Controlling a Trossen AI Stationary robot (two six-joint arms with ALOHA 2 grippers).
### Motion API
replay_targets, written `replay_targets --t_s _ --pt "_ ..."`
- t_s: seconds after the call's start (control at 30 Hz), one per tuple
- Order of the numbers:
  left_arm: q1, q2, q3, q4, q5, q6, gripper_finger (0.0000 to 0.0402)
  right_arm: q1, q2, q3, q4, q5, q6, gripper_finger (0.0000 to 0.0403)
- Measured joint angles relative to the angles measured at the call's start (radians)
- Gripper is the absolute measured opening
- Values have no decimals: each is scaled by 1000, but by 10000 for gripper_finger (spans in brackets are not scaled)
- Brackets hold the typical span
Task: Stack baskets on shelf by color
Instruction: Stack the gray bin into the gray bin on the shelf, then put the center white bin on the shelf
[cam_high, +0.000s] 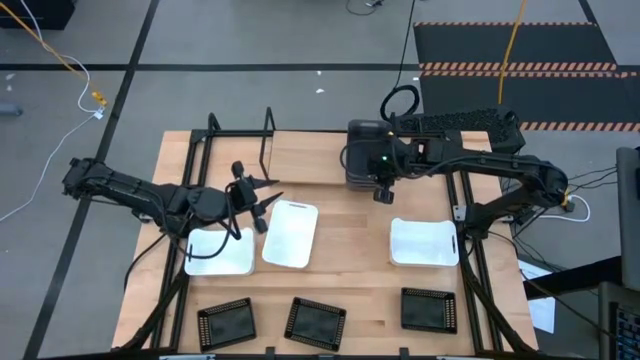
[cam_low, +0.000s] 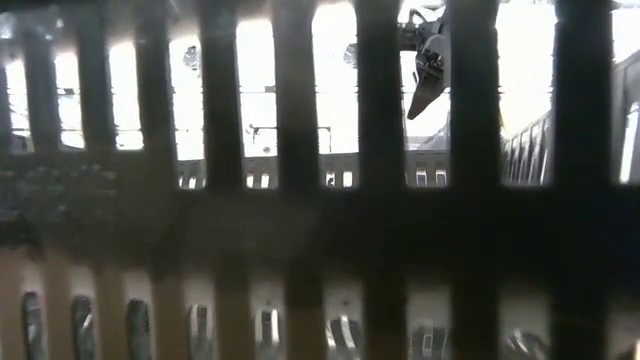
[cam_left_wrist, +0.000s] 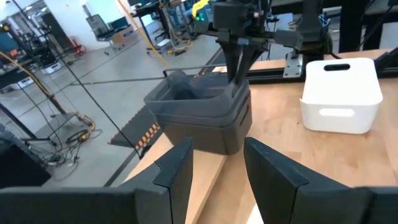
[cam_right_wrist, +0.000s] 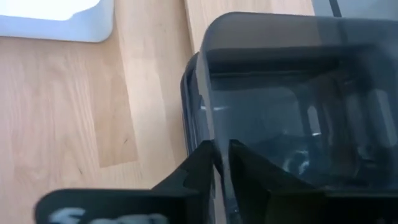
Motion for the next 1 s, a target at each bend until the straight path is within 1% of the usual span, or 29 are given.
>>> replay_targets --t_s 0.13,0.3,0.43,0.6,0.63,0.7,0.77,0.83,0.93,1.0 --pt "1 0 0 -7 0 -12 147 -29 26 0 5 1 -19 82" --pt "1 0 0 -26 0 -26 147 -56 30 0 67 4 -72 99" --pt "1 0 0 -28 0 -27 147 -61 3 -1 113 4 -114 110" --pt "1 -2 0 -33 0 -27 147 -42 -45 -1 117 1 -111 134" --pt "1 -3 0 -36 0 -27 147 -30 -57 -1 119 -9 -107 140" --pt "2 -4 0 -36 -2 -28 147 3 -71 -1 158 -87 -100 150" --pt "5 -4 0 -35 -2 -30 147 44 -78 -26 269 -181 -54 155" --pt "6 -4 0 -34 -3 -35 147 99 -73 -90 450 -257 36 155" --pt "6 -4 0 -40 -18 -34 147 197 -37 -212 792 -298 152 153" --pt "6 -4 0 -63 -43 -35 147 266 20 -278 1024 -296 187 152"
